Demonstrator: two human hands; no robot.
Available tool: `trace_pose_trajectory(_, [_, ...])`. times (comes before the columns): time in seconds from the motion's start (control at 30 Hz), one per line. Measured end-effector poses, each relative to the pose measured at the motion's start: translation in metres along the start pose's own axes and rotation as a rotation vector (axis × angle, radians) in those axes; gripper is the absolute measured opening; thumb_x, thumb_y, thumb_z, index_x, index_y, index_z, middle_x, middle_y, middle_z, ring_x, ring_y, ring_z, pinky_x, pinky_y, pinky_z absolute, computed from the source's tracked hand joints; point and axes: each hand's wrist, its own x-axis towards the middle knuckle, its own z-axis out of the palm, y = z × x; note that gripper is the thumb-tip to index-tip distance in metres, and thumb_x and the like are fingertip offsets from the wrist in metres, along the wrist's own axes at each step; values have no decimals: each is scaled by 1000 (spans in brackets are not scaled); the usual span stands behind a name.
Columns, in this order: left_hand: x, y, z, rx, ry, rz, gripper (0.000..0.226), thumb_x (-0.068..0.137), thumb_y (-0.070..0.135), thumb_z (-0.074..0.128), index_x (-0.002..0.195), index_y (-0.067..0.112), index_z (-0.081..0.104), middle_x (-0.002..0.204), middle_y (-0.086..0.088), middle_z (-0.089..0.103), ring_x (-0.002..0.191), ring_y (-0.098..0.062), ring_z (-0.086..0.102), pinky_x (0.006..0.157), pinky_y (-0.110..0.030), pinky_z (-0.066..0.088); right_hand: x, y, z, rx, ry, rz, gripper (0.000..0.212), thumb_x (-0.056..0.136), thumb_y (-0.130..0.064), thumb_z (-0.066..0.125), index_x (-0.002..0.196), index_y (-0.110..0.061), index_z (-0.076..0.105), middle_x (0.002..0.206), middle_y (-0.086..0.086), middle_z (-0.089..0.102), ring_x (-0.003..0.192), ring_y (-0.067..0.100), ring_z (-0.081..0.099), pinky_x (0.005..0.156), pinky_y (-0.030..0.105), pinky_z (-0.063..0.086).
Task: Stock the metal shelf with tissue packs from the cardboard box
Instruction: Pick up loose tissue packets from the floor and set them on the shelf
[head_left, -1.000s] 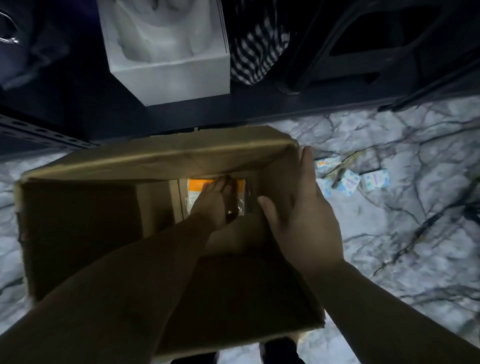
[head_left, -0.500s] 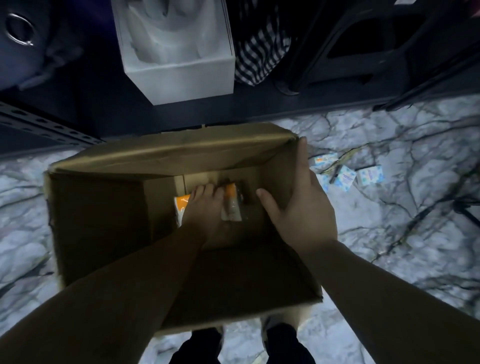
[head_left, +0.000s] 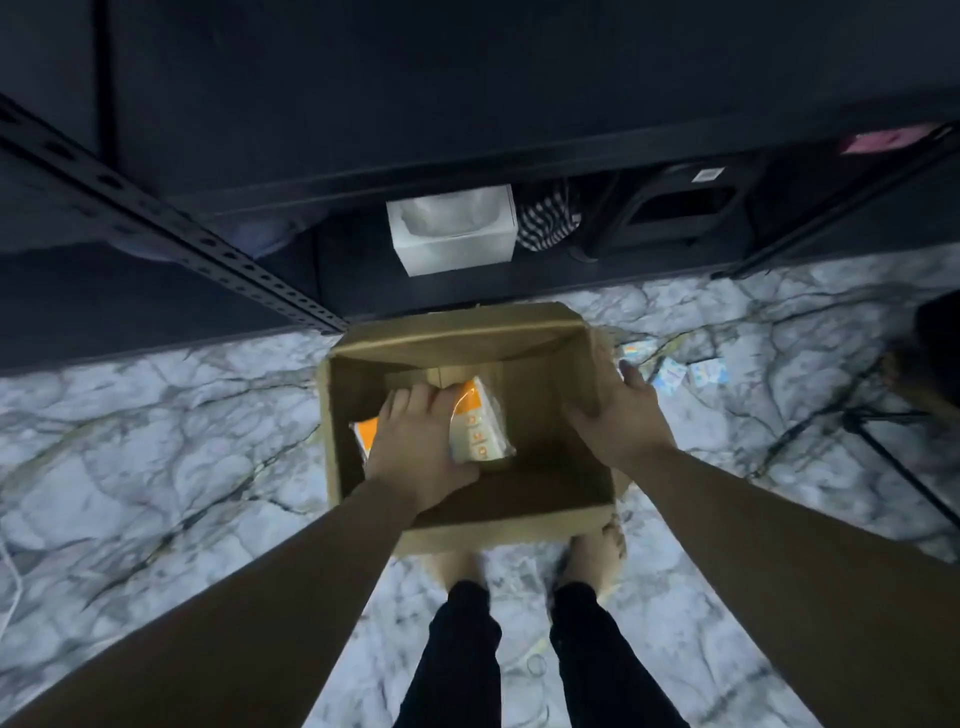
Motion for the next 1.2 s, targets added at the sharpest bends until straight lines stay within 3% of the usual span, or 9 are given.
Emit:
trace_pose_trajectory(0.07, [-24,13,-38,-23,35,-10,103,57,61,77,148,27,45,126,-2,50,116,-27,47,107,-43,41,-37,-14,-23,34,-7,-57,95,91,-53,66,165,-39,8,159,16,38,140,44,40,111,51,45])
trace_pose_trajectory(0.23, [-83,53,-135,-78,168,-23,95,58,67,66,139,19,54,121,-2,51,111,-27,48,102,-42,44,-129,-46,-98,32,-8,-213,87,94,-49,69,165,-37,19,167,13,28,152,37,27,117,46,36])
trace_pose_trajectory(0.4, [-135,94,-224,-71,334,-33,98,59,76,48,138,19,56,124,-3,55,115,-29,50,109,-47,41,-183,-63,-167,80,93,-386,82,93,-52,69,163,-36,28,167,4,31,155,26,26,120,49,35])
trace_pose_trajectory(0.5, [-158,109,-266,-85,450,-44,100,61,76,54,145,23,50,125,0,54,116,-24,47,112,-52,40,-200,-76,-208,103,140,-442,78,93,-57,65,161,-39,30,169,3,28,155,26,25,120,50,35])
trace_pose_trajectory(0.67, [-183,131,-317,-112,576,-110,102,60,64,76,149,25,46,125,1,53,115,-23,48,105,-44,41,-213,-106,-268,89,260,-591,78,93,-62,61,161,-40,29,169,-5,26,152,26,26,120,48,35])
trace_pose_trajectory(0.87, [-195,141,-380,-145,695,-128,100,64,56,81,150,26,42,132,3,50,119,-19,45,100,-41,41,-229,-153,-327,71,390,-756,84,92,-63,63,162,-35,27,166,-4,29,151,20,29,119,45,37])
trace_pose_trajectory(0.97, [-195,140,-421,-132,766,-110,101,64,53,85,151,25,42,134,4,49,120,-17,41,100,-40,41,-233,-185,-361,32,538,-860,78,92,-60,66,157,-25,40,159,-1,41,145,21,36,115,45,40])
trace_pose_trajectory(1.07, [-188,134,-463,-84,823,-87,99,65,52,85,151,25,43,132,3,50,119,-20,46,98,-39,41,-229,-223,-401,68,785,-963,63,93,-57,67,139,-14,62,137,3,61,129,24,50,106,48,47])
trace_pose_trajectory(1.2, [-171,120,-511,-66,884,-79,100,65,51,85,152,25,43,132,1,50,120,-22,46,100,-39,40,-217,-273,-443,67,983,-1006,60,92,-59,66,134,-15,65,132,3,64,128,27,50,106,50,44])
